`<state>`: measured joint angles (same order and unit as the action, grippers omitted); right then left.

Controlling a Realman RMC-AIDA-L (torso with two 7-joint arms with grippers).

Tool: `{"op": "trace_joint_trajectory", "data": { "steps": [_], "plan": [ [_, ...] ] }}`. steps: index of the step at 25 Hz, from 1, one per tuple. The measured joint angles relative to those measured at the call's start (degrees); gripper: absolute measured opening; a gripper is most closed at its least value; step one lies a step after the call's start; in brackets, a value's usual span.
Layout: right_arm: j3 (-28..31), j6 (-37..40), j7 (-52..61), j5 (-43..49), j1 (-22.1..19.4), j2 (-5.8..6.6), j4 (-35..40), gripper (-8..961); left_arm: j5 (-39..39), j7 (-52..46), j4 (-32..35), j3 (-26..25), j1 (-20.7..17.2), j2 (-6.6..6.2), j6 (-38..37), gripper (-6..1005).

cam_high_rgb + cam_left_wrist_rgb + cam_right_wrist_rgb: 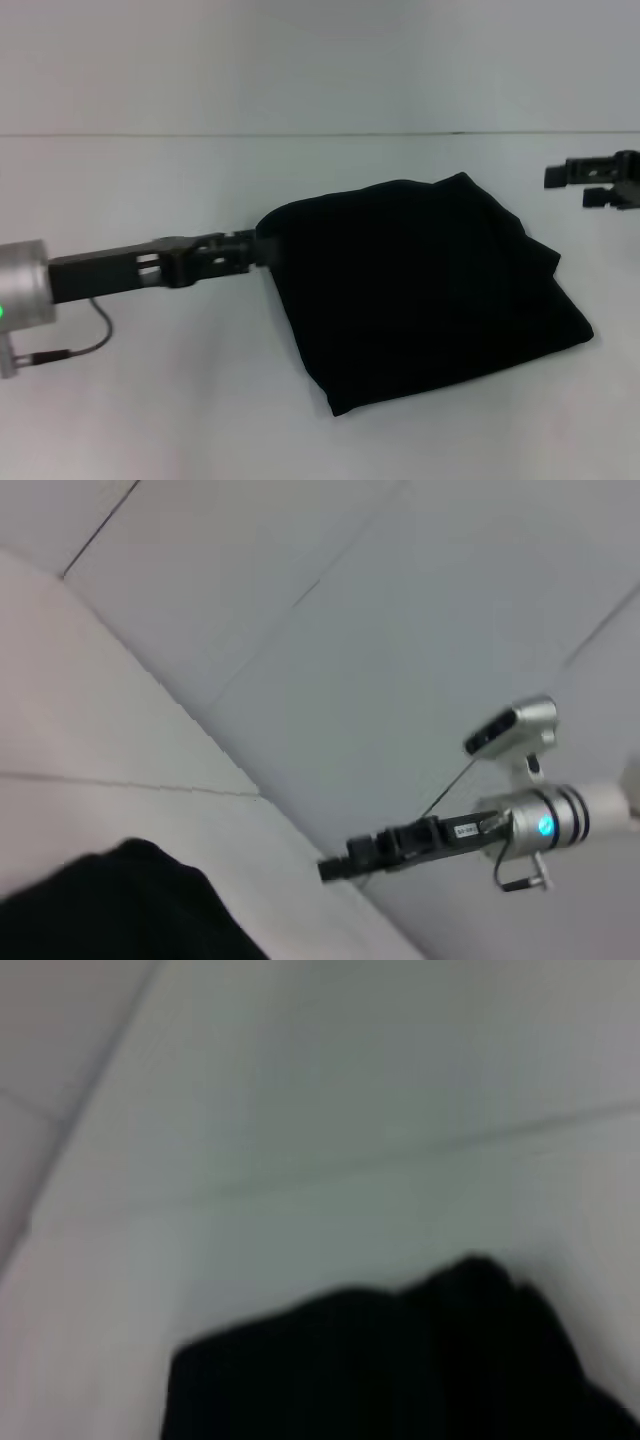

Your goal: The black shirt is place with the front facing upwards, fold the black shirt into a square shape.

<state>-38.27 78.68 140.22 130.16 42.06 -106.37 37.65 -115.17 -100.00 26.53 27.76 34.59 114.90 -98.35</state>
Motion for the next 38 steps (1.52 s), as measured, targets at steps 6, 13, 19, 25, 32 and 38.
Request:
{"op": "trace_joint_trajectory", "data": {
  "steps": [6,13,19,25,32,38],
  "plan": [
    [-2.18,0.53,5.3,14.38,7.9,-2.67,-2.26,930,0.03,6.61,2.97,-0.56,-3.45,-0.3,-1.0,909],
    [-6.49,-6.07,6.76,17.14,10.88,-3.47,-7.92,929,1.33,7.91,3.27,-0.41,-3.71,-0.08,-1.58,909],
    [-6.8,-9.19,5.87,16.94,10.57,-3.71,-10.13,929,1.36,7.92,3.26,-0.28,-3.51,-0.02,-1.33,908],
    [-6.66,-9.79,5.25,16.84,10.8,-4.92,-11.0,929,1.39,7.95,3.09,-0.39,-3.36,-0.03,-0.9,908],
    [-6.32,-10.07,5.11,16.81,10.57,-5.78,-11.4,929,1.45,7.94,3.08,-0.43,-3.28,-0.03,-0.81,908],
    [-6.09,-11.23,4.01,16.29,10.5,-6.36,-12.61,930,1.45,7.97,3.11,-0.43,-3.28,-0.04,-0.79,908]
  ]
}}
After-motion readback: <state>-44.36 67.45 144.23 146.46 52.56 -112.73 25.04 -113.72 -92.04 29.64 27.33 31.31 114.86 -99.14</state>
